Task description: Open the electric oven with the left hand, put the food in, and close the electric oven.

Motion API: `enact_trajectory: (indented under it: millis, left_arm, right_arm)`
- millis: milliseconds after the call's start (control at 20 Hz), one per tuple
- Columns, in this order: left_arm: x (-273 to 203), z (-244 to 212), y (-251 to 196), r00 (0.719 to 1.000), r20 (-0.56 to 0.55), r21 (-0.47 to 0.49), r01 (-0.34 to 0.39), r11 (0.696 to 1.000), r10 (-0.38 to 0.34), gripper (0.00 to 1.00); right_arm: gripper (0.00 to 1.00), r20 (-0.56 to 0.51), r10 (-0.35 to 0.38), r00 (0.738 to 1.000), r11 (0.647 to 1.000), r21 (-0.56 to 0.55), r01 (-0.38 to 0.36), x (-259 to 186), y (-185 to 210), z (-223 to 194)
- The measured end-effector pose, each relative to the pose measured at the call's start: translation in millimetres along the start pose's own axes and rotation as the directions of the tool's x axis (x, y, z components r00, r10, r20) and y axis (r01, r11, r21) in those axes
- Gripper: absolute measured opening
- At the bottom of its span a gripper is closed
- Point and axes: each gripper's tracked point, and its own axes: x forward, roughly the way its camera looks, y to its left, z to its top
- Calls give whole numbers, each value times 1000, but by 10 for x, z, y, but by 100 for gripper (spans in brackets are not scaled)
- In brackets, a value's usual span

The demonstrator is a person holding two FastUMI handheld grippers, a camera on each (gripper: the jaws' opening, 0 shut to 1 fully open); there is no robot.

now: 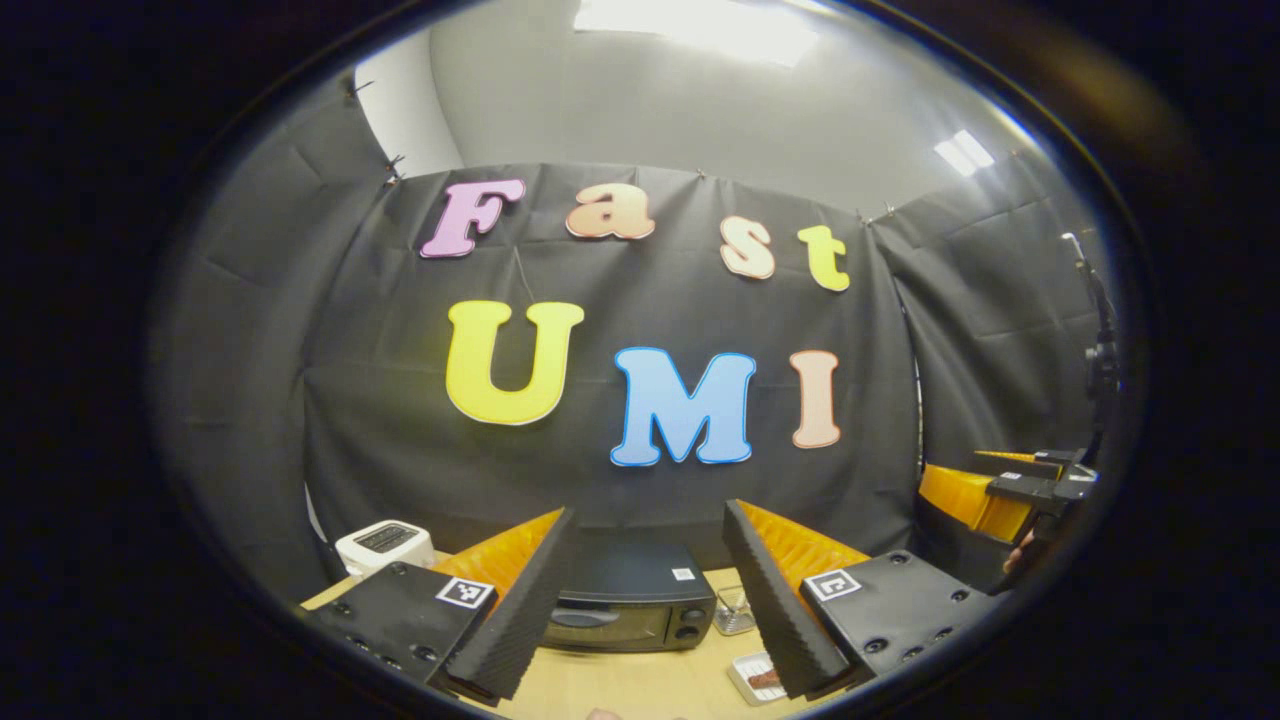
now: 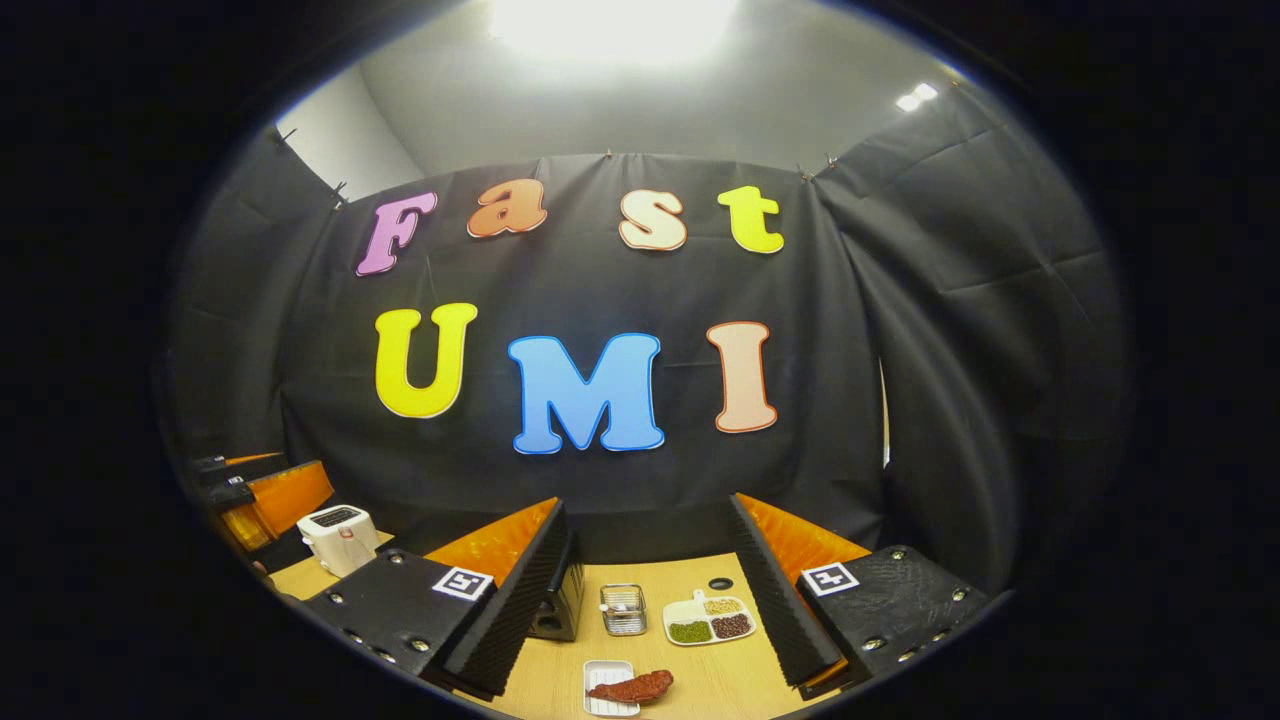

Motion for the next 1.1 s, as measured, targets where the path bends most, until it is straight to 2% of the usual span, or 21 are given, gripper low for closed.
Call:
enact_trajectory:
  millis: [150,200,250,550,700,850,1100]
  left_arm:
    - [50,-84,69,1000,-24,1,19,1000,-19,97]
    - [87,-164,84,999,-42,-5,26,1000,-26,100]
    - [130,-251,111,998,-65,-11,26,1000,-27,97]
    - [596,-987,376,974,-223,6,-27,1000,28,100]
    - [905,-1513,516,944,-327,-4,-55,998,50,100]
    - [1219,-2047,644,899,-434,-10,-74,997,62,97]
    - [1606,-2637,835,845,-525,31,-105,994,105,100]
  right_arm:
    - [96,-6,-19,1000,1000,-11,19,-32,19,-31]
    - [96,-15,-18,1000,1000,-13,18,-32,34,-64]
    - [96,-22,-15,1000,1000,-14,14,-33,49,-87]
    - [96,-64,50,997,999,-10,-51,111,112,-298]
    - [96,-106,69,992,997,27,-67,263,98,-459]
    - [96,-127,76,989,997,39,-71,414,26,-528]
    - [96,-146,70,987,997,25,-67,590,-152,-622]
